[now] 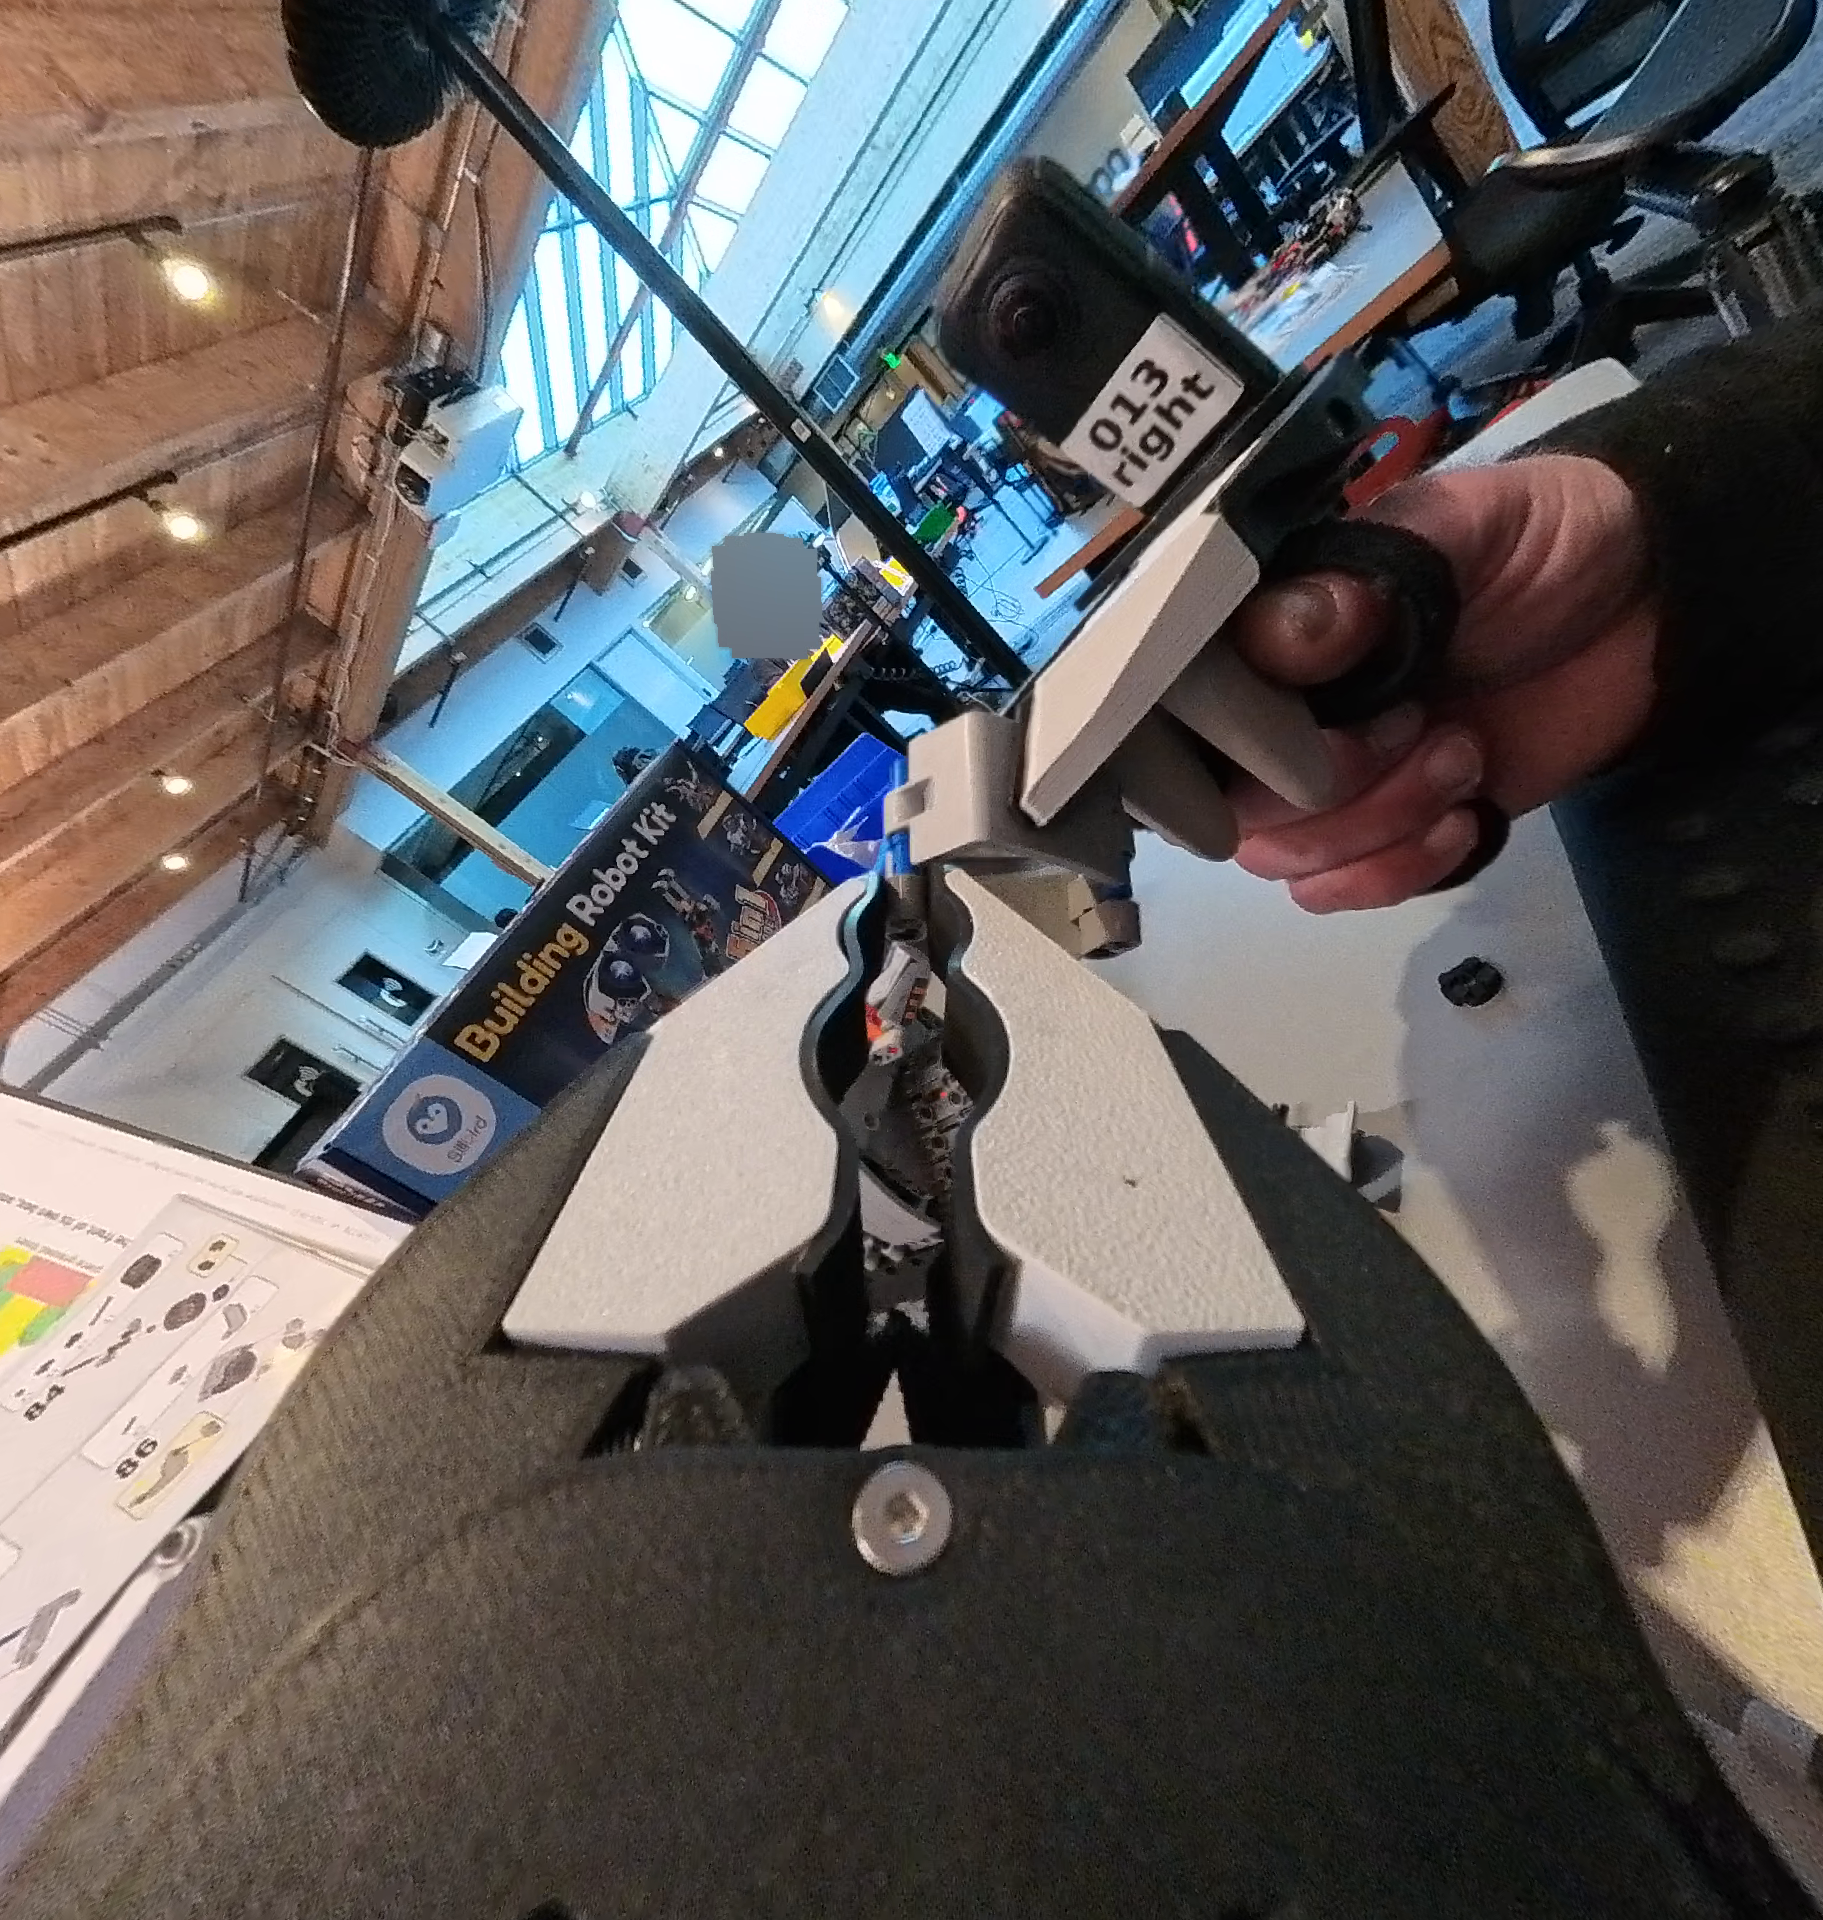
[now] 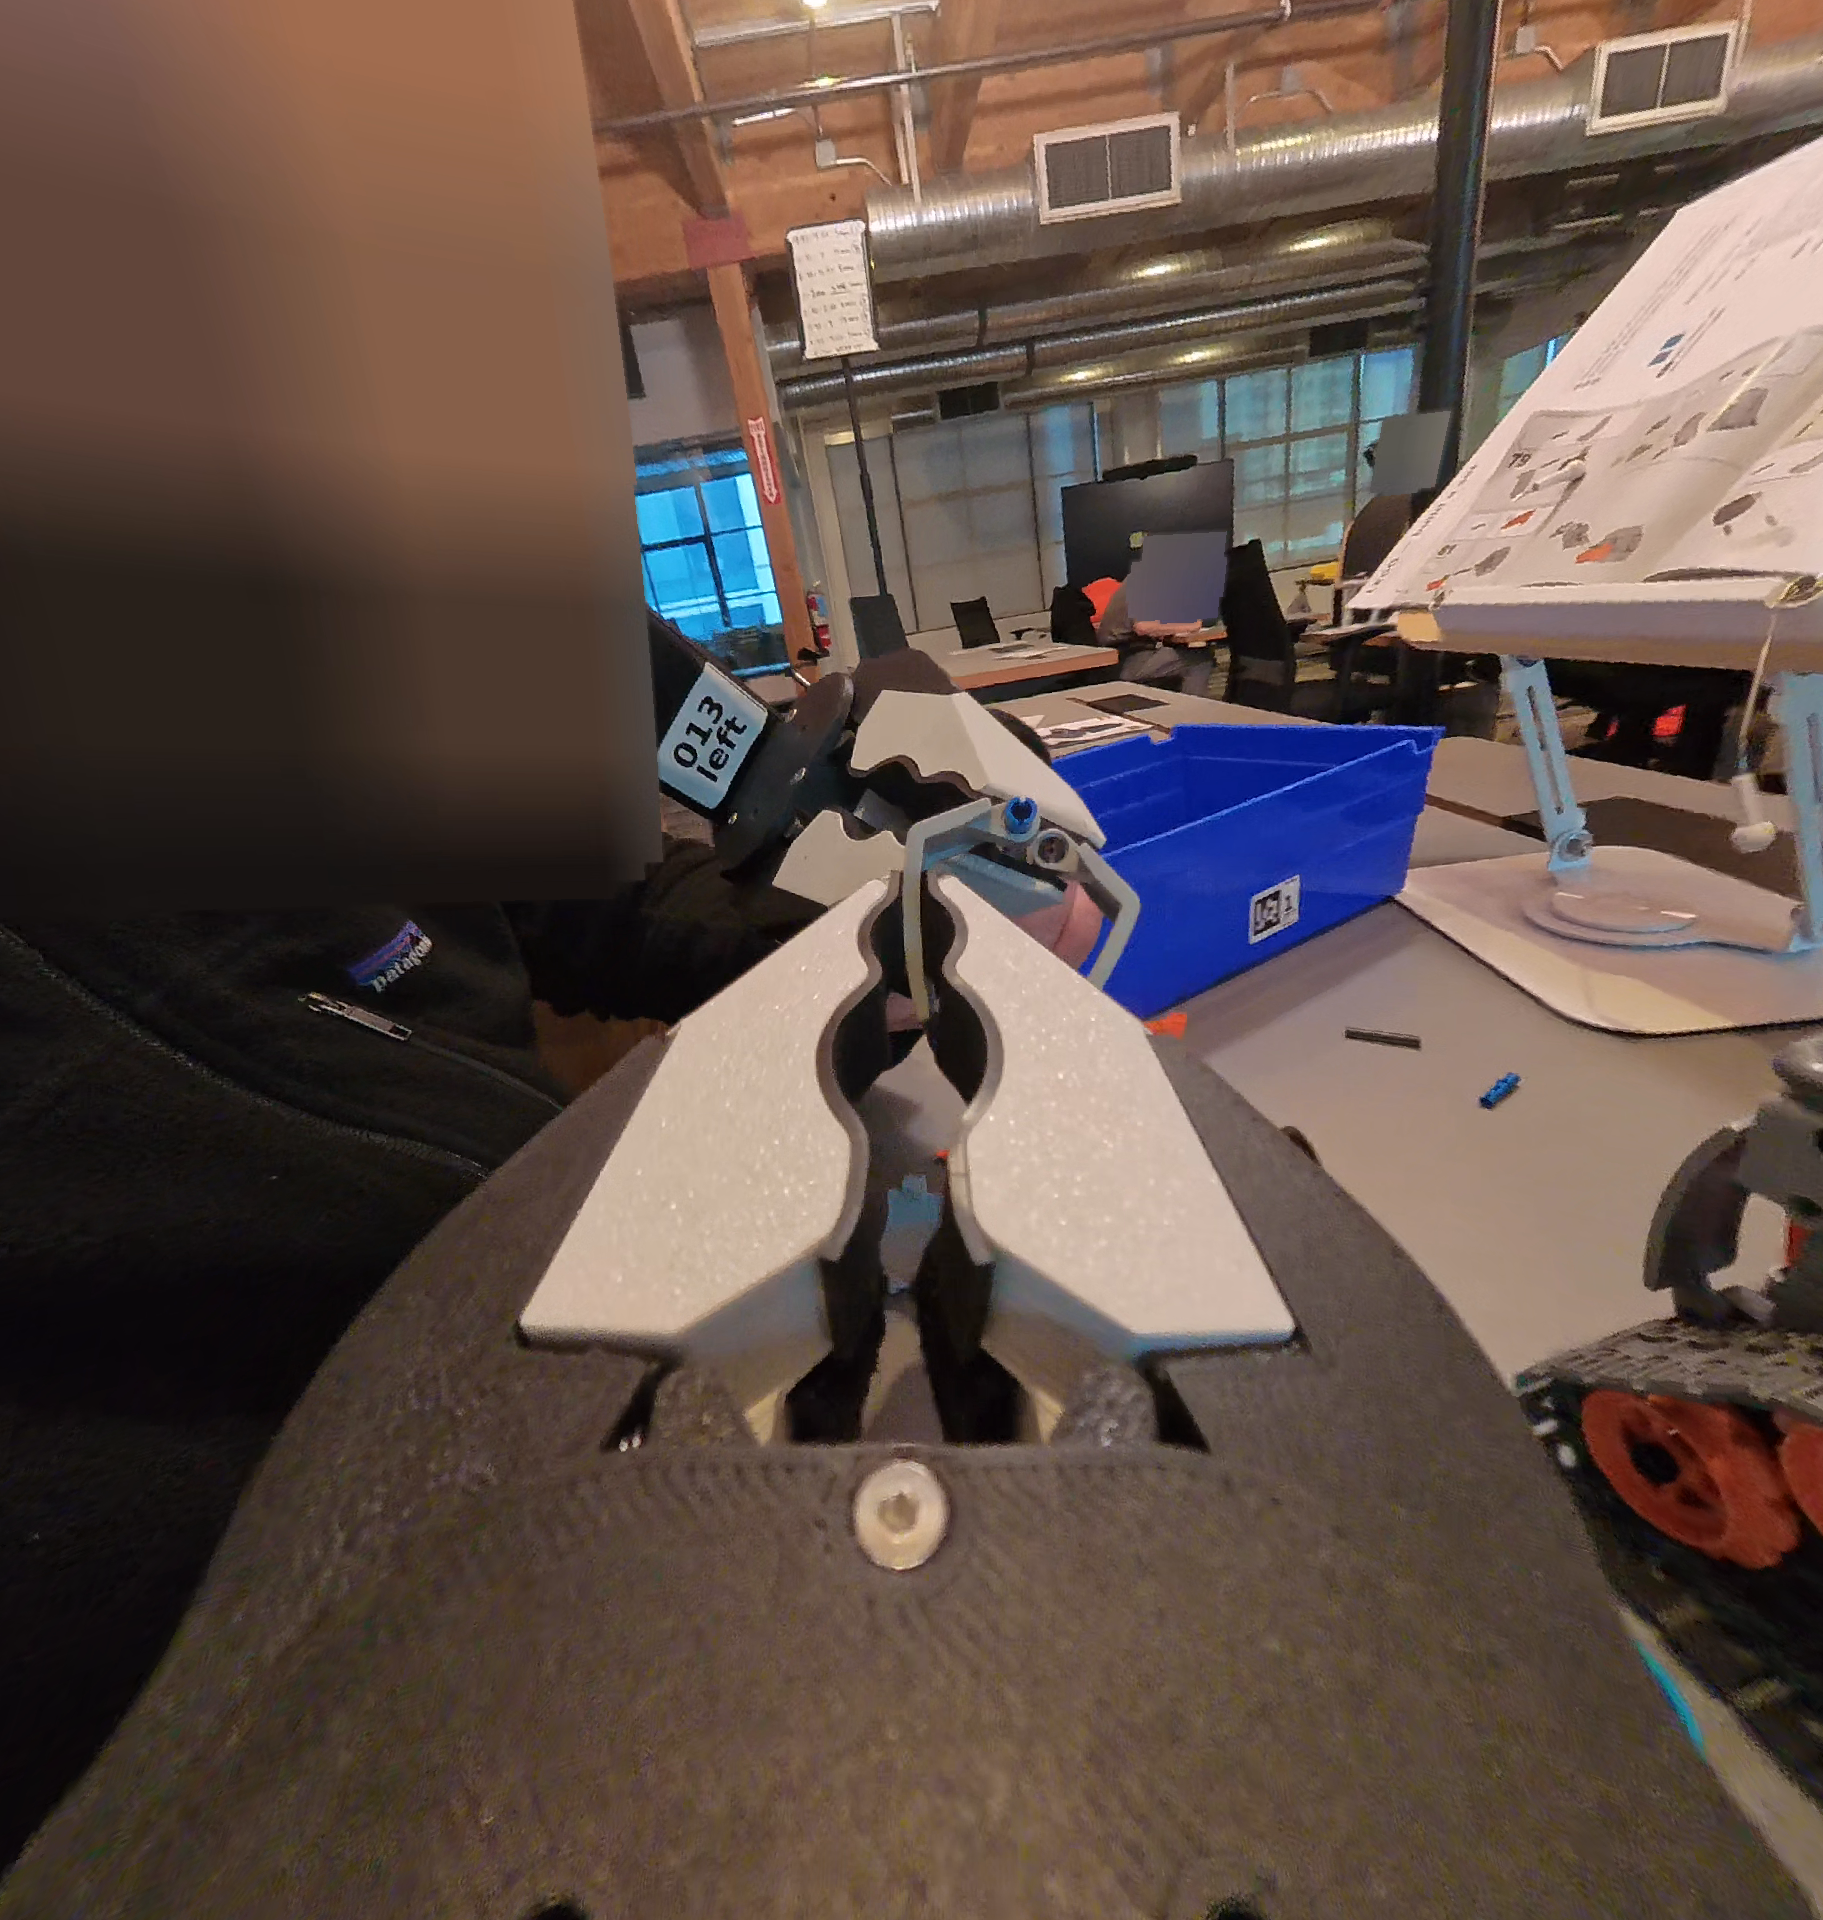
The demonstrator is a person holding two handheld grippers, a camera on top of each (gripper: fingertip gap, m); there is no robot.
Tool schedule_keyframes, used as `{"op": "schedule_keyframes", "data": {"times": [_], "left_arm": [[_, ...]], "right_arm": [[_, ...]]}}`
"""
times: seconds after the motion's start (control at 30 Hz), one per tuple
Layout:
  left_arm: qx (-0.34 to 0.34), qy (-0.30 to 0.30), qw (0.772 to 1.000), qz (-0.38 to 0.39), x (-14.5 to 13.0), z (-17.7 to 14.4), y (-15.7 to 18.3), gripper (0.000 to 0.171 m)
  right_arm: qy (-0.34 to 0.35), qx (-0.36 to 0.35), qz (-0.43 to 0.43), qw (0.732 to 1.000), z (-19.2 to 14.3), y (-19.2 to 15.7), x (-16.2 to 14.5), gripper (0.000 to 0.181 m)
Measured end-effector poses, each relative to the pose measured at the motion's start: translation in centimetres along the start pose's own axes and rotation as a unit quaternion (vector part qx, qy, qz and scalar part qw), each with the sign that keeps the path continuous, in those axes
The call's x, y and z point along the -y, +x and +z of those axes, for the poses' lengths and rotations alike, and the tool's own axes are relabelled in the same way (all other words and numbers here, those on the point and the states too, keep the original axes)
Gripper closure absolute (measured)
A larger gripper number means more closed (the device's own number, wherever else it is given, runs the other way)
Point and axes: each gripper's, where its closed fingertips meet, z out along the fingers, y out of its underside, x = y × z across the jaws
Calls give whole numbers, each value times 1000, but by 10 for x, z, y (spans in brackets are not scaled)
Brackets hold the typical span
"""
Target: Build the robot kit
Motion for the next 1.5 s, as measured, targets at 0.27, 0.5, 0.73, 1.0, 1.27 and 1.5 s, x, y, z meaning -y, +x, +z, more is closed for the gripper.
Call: {"op": "schedule_keyframes", "data": {"times": [0.27,0.5,0.73,1.0,1.27,1.5], "left_arm": [[11,-35,998,51,-5,1,0,168],[12,-83,990,115,-12,2,0,168],[9,-114,981,156,-20,2,3,168],[-18,-134,981,139,-36,0,13,168],[-43,-160,981,102,-63,-18,34,167],[-58,-172,980,85,-76,-29,43,167]], "right_arm": [[-12,7,45,999,-1,3,-4,181],[-62,17,75,995,-2,7,-11,181],[-100,21,89,991,-2,10,-19,181],[-151,-1,81,985,-2,17,-37,181],[-164,9,149,975,10,15,-68,179],[-177,12,183,967,19,16,-82,172]]}}
